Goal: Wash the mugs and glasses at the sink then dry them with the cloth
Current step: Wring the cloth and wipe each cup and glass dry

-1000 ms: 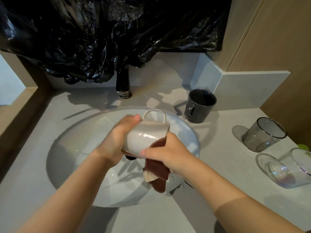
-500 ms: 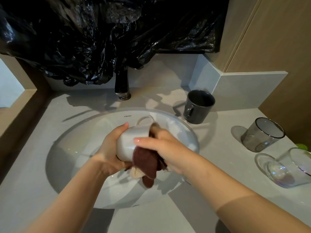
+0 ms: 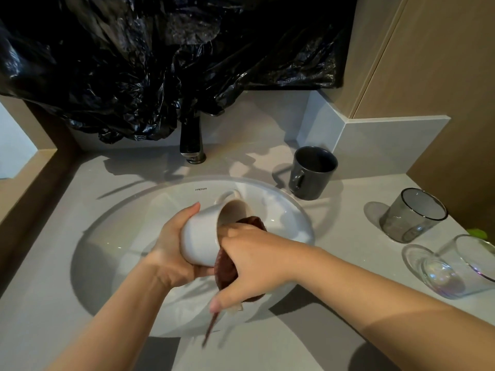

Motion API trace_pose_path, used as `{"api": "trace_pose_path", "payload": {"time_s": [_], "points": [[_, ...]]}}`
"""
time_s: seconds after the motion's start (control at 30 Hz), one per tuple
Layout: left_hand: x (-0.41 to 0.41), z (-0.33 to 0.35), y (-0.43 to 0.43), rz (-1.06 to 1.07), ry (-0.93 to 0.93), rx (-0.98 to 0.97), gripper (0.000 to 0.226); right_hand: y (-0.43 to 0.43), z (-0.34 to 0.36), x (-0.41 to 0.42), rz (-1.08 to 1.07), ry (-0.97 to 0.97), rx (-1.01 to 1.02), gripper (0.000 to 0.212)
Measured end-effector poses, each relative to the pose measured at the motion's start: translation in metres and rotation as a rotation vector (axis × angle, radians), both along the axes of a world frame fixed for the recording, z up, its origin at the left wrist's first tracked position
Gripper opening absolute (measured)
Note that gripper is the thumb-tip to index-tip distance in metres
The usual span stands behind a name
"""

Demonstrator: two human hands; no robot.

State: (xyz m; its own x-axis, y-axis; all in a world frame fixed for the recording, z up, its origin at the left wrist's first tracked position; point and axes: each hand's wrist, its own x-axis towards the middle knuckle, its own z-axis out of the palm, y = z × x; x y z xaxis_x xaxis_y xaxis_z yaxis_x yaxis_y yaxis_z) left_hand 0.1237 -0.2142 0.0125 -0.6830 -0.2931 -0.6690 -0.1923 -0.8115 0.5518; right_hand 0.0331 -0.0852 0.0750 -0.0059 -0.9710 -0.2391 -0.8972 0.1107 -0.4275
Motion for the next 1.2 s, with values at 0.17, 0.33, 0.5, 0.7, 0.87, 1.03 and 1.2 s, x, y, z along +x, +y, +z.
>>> {"api": "trace_pose_path", "payload": {"time_s": [0.17,0.33,0.5,0.7,0.87,1.03,1.2], "points": [[0.003,-0.006,0.005,0.063,0.012,0.0,0.057,-0.009,-0.003,-0.001,-0.027,0.101,0.003,0.044],[0.003,-0.005,0.004,0.119,0.049,-0.065,0.041,-0.014,-0.004,0.004,-0.069,0.161,-0.02,0.035],[-0.002,0.002,0.003,0.076,0.196,-0.1,0.047,-0.016,0.012,0.0,-0.34,-0.453,0.003,0.034],[-0.004,0.01,0.001,0.087,0.146,-0.282,0.039,-0.014,-0.008,-0.004,-0.398,-0.335,0.096,0.045],[-0.006,0.014,-0.002,0.083,0.115,-0.429,0.037,-0.011,-0.015,-0.016,-0.456,-0.479,0.015,0.044],[-0.01,0.013,-0.003,0.145,0.176,-0.6,0.06,-0.012,-0.025,-0.019,-0.707,-1.025,-0.253,0.028],[0.0,0.021,-0.023,-0.237,0.102,-0.778,0.064,-0.003,-0.023,-0.032,-0.617,-0.92,-0.276,0.026]]}}
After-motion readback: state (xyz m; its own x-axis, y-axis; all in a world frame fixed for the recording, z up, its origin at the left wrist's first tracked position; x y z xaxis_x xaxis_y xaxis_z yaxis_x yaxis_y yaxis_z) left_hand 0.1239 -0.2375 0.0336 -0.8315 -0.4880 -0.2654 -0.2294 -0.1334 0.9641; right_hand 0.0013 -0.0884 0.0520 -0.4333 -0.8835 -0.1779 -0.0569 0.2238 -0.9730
